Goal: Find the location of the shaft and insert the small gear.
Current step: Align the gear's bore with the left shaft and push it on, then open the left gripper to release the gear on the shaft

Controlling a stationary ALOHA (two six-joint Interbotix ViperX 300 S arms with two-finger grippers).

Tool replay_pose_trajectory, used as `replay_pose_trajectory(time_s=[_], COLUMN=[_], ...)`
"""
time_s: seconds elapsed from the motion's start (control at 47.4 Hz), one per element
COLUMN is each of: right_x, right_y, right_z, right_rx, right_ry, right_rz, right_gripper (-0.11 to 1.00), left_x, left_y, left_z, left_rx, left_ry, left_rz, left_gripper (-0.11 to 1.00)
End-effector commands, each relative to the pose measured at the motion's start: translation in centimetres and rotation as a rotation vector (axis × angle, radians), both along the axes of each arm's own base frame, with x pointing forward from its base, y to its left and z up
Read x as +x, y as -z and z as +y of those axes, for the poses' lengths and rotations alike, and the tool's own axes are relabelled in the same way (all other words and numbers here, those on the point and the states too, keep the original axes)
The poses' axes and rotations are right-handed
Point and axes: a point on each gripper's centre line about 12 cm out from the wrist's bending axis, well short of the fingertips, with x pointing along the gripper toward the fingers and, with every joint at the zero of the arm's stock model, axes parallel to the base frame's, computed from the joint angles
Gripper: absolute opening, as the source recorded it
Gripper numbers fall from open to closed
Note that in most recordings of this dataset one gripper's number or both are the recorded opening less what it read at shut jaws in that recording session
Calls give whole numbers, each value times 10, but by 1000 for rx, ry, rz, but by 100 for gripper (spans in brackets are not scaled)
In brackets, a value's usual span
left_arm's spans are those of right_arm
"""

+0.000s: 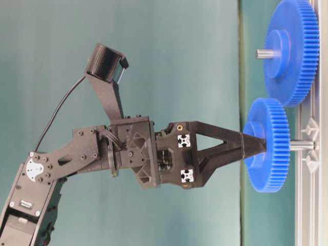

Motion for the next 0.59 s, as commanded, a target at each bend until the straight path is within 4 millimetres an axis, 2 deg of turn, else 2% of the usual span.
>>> replay_pose_trajectory(time_s=[0.0, 0.042, 0.127, 0.169, 0.443, 0.57], right_x=[2, 2, 2, 2, 2, 3], right_y=[-5, -5, -5, -5, -5, -6], right_z=[0, 0, 0, 0, 0, 0], right_rx=[8, 7, 8, 8, 8, 8], right_ry=[5, 4, 5, 5, 5, 5], right_rz=[-14, -12, -12, -14, -14, -16], right_gripper=[3, 3, 3, 3, 3, 3], left_x=[2, 2, 2, 2, 3, 4], left_y=[-13, -12, -12, -12, -24, -27], left_z=[16, 16, 15, 16, 11, -1], left_rx=[7, 4, -1, -1, 1, 0], left_ry=[-43, -55, -71, -75, -73, -47], left_rz=[-33, -25, -29, -29, -70, -76], left_gripper=[64, 65, 84, 89, 86, 87])
